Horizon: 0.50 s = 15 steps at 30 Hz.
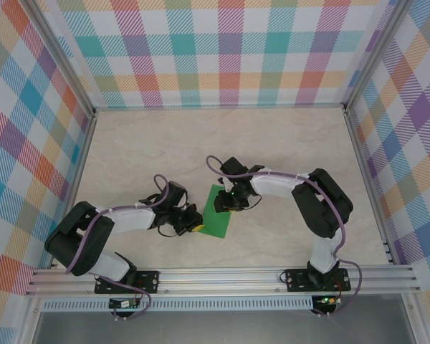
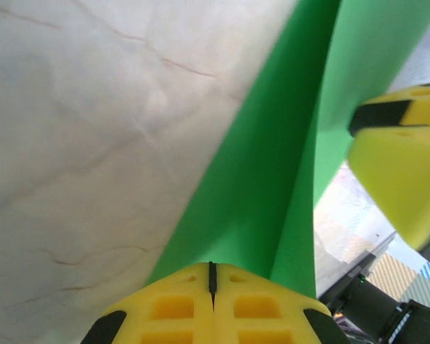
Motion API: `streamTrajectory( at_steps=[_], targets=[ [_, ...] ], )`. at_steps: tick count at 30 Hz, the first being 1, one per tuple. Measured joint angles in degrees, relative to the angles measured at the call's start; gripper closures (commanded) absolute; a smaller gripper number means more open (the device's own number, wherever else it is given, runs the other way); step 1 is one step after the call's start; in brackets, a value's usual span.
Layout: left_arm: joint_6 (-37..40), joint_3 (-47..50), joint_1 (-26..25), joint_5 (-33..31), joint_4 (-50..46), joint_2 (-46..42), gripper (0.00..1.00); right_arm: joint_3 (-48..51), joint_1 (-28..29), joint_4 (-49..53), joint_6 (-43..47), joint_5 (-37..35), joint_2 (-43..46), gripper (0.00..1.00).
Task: Fold a paper plane with a square sheet of paper (pick it up from the middle)
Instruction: Fold the triangle a second time at the center of the table.
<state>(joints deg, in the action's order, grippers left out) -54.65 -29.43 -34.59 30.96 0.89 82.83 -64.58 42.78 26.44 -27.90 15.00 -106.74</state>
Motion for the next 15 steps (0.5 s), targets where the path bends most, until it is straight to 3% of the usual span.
streamTrajectory(
  at_steps=[8,15],
  targets=[
    [-1.31,-0.55,-0.28,2.69,4.81,-4.87,0.96,-0.92,-0.04,1.07,0.0,0.26,-0.7,0.6],
    [-1.64,-2.4,-1.79,3.13,7.26,-1.2,0.96,-1.2,-0.22,1.44,0.0,0.72,-0.87,0.6]
  ],
)
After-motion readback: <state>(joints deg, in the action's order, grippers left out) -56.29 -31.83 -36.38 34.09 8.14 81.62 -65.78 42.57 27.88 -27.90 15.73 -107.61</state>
